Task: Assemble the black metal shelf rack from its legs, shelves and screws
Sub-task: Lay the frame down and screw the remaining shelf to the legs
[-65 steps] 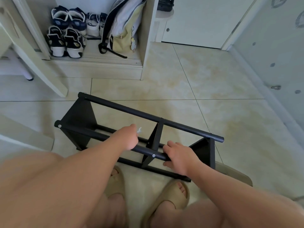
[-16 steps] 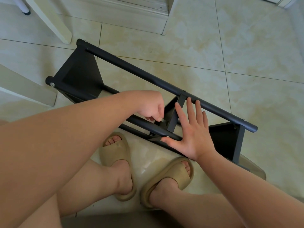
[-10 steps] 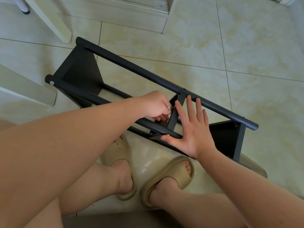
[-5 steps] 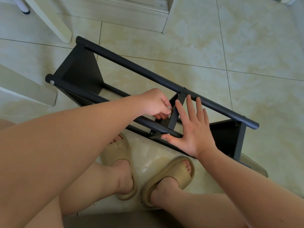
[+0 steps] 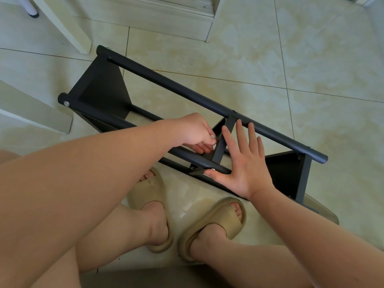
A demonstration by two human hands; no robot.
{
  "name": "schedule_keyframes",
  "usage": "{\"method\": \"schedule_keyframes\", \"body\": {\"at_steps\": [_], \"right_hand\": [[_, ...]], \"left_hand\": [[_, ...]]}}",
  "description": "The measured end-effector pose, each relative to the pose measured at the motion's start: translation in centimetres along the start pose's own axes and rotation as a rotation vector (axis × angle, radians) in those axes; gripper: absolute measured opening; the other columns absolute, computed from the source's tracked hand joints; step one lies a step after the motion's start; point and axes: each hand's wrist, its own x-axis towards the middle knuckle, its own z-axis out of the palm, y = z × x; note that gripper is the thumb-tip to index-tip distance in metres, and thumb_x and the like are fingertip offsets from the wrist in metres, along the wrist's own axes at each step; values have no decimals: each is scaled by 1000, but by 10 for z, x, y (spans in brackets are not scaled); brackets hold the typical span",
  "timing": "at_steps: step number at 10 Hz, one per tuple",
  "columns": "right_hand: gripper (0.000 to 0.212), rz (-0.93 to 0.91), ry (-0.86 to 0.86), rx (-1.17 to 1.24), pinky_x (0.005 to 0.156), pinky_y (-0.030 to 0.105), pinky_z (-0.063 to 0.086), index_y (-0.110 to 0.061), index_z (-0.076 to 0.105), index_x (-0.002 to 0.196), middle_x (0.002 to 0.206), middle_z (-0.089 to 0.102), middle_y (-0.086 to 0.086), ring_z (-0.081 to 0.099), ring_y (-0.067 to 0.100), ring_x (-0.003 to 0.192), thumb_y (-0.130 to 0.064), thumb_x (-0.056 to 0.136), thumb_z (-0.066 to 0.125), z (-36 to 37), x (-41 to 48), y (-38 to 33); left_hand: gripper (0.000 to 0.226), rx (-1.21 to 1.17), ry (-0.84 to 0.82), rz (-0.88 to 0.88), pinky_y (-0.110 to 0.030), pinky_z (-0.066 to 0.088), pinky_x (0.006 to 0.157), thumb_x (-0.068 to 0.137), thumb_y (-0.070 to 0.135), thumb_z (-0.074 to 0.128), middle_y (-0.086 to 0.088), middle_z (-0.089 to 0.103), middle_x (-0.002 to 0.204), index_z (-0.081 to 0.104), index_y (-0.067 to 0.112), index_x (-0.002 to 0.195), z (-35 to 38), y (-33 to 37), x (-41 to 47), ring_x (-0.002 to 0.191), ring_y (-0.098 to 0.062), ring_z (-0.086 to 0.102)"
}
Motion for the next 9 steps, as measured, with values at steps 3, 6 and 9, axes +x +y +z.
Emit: {"method": "schedule_keyframes", "body": {"at_steps": [3,6,9], "right_hand": [[114,2,-11,-6,124,58,4,-29,-2,162,168,-16,8,-19,36,153,-95,73,24,-1,0,-1],[114,0,-8,-8,124,59,5,-29,-3,162,169,-16,8,-20,36,153,-96,73,22,-1,-1,-1],[114,1,-9,-6,124,59,4,-29,-3,162,169,-15,8,-21,35,153,-96,72,22,-1,-1,-1]], "left_hand": [[7,-6,-41,-101,-32,60,82,99,17,61,-3,73,76,60,14,93,1,3,-4,78,-15,73],[14,130,-60,-107,-30,58,87,103,22,54,-1,73,88,60,12,111,0,6,-8,87,-13,71],[16,351,-61,-78,-28,50,76,102,26,55,12,75,76,64,23,90,-6,9,-15,80,-6,70]]}}
